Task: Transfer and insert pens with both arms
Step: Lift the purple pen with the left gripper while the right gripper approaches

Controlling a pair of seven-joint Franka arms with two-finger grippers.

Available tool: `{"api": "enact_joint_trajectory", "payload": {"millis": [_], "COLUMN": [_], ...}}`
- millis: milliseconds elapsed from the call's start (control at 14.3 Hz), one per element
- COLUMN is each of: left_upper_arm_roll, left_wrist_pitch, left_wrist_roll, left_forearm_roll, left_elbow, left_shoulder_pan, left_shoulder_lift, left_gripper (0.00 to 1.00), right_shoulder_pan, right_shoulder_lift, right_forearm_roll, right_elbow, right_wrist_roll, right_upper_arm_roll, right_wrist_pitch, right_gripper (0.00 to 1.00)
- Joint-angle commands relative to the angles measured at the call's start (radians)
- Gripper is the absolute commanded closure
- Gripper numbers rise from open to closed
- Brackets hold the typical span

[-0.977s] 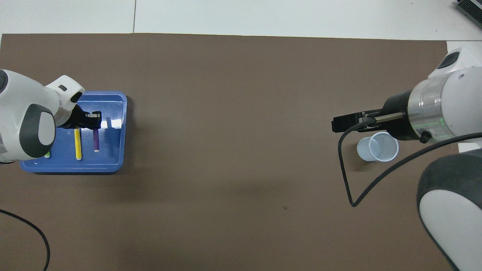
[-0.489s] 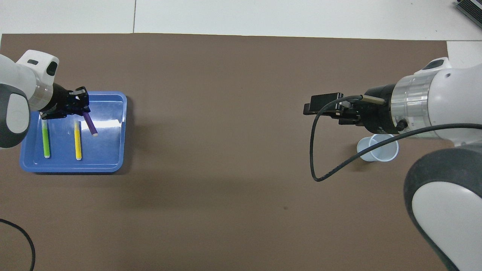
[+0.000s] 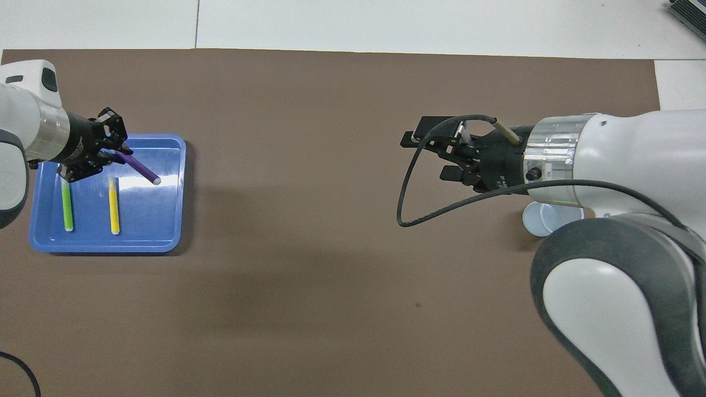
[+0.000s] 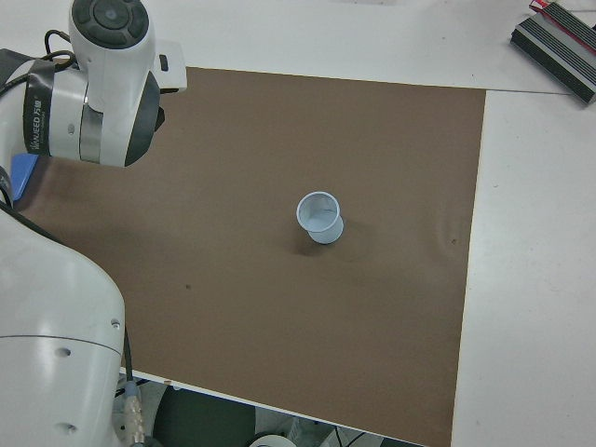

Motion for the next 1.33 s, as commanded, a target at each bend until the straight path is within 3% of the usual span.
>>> {"api": "enact_joint_trajectory", "payload": {"millis": [0, 349, 768, 1256], "left_upper_arm_roll": [-0.016, -0.057, -0.154, -0.157], "left_wrist_pitch": [-0.029, -0.03, -0.03, -0.03], "left_wrist_roll": [-0.148, -0.32, -0.47, -0.532], "left_forearm_roll": [-0.071, -0.188, -0.211, -0.26], "left_elbow": [-0.011, -0.016, -0.033, -0.051], "left_shoulder_pan": [-0.006, -0.007, -0.007, -0.05], "left_shoulder_lift": [-0.062, -0.127, -0.159, -0.187], "left_gripper": [1.0, 1.0, 1.0, 1.0], "right_shoulder_pan": [0.055, 0.204, 0.322, 0.409], "right_shoulder_lift": [0.015, 0.098, 0.161, 0.195], "right_forearm_roll": [0.052, 0.139, 0.163, 0.163], "right_elbow": [-0.024, -0.024, -0.017, 0.005], "right_wrist_roll": [0.059, 0.3, 0.464, 0.597], "right_upper_arm_roll": [-0.003, -0.003, -0.003, -0.003], "right_wrist_pitch": [0.09, 0.383, 0.544, 0.638], "right_gripper": [0.0, 0.0, 0.0, 0.0]}}
